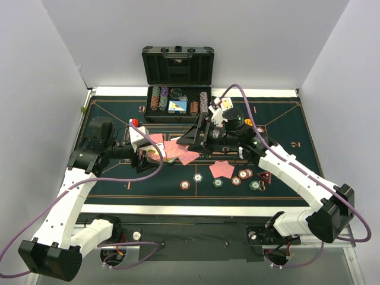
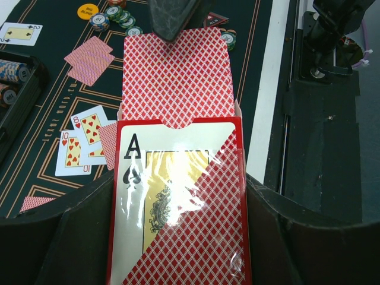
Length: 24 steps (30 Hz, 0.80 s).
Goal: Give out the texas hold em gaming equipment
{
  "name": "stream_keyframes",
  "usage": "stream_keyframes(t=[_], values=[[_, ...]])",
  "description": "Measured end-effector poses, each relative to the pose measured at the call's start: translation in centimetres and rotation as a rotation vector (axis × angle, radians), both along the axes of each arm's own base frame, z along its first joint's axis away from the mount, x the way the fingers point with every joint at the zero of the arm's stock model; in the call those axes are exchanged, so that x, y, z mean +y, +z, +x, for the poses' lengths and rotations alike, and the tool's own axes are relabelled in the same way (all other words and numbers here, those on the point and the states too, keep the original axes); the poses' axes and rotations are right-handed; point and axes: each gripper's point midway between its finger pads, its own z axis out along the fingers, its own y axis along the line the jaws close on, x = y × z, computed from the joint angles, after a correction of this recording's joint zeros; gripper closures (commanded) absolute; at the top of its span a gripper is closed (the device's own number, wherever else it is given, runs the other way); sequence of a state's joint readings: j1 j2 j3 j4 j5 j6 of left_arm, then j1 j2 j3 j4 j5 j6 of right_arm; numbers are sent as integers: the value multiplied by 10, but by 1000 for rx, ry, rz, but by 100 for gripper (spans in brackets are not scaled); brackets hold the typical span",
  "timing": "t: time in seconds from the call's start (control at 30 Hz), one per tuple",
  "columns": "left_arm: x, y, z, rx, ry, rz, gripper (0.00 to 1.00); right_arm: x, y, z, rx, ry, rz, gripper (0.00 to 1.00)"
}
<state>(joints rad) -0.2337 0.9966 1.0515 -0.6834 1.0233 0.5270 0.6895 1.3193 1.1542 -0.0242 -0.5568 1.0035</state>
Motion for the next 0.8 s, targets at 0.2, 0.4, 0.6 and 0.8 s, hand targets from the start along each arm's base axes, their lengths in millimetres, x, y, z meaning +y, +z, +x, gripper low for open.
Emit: stream_keyframes(t=[0.2, 0.4, 0.6, 0.8], values=[[0, 0, 0, 0, -1, -1, 99, 16, -3, -16, 5, 56, -6, 43], [0, -1, 0, 3, 2, 2, 99, 24, -16, -21, 37, 83, -26, 59], [0, -1, 0, 4, 4, 3, 99, 24, -11, -17, 30, 75, -9, 71], [0, -1, 0, 12, 7, 1, 99, 8, -17, -1, 43, 20, -19, 73]])
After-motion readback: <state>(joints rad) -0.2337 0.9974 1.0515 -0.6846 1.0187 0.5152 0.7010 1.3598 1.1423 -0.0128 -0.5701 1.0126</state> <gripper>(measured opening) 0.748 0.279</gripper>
